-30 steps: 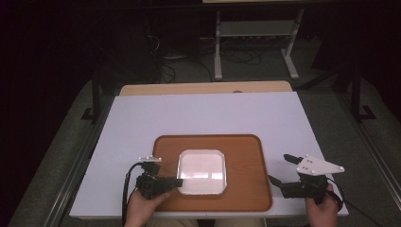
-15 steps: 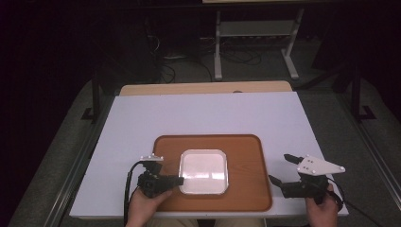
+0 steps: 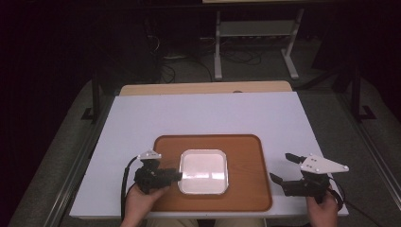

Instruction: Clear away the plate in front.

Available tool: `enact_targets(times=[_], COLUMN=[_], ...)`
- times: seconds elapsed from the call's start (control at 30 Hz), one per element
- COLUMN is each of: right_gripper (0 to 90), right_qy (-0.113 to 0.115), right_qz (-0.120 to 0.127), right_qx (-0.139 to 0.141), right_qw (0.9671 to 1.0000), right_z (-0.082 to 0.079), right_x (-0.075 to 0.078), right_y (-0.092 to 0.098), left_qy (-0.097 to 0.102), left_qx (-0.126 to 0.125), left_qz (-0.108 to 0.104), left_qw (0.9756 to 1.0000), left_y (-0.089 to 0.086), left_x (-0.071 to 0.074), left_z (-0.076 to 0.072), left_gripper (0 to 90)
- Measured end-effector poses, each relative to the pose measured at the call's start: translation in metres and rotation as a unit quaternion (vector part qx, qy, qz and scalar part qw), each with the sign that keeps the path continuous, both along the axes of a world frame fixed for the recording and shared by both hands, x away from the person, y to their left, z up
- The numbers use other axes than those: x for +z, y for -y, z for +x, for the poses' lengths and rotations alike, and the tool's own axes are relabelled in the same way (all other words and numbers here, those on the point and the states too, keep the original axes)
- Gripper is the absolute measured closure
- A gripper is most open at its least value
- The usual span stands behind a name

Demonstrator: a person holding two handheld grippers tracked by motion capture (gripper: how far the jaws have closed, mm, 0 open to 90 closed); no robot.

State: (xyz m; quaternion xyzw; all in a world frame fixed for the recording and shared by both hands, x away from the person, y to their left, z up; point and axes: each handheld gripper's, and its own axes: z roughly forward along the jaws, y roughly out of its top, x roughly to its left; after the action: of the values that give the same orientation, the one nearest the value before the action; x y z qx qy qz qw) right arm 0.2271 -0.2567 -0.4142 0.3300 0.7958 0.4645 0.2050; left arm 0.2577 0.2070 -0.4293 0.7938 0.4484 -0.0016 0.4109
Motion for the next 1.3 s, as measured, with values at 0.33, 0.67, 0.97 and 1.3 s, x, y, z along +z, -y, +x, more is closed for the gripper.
enact_targets(times=[0.33,0.67,0.97,1.3], right_gripper=[12.6,12.6,12.6,12.6], right_qy=[-0.006,-0.007,-0.014,-0.017], right_qz=[0.003,0.008,0.006,0.007], right_qx=[0.001,0.005,0.016,0.016], right_qw=[1.0000,0.9999,0.9998,0.9997], right_z=[0.002,0.002,0.003,0.003], right_x=[-0.001,-0.001,-0.001,-0.002], right_y=[0.000,0.000,-0.001,0.003], left_qy=[0.047,0.096,0.131,0.153], left_qx=[-0.014,-0.021,-0.032,-0.020], left_qz=[-0.010,-0.006,-0.001,-0.015], left_qw=[0.9987,0.9952,0.9908,0.9880], left_y=[-0.007,-0.023,-0.032,-0.048], left_x=[0.003,0.008,0.006,0.008], left_z=[0.000,-0.002,0.000,0.003], left_gripper=[53.9,45.9,38.3,33.3])
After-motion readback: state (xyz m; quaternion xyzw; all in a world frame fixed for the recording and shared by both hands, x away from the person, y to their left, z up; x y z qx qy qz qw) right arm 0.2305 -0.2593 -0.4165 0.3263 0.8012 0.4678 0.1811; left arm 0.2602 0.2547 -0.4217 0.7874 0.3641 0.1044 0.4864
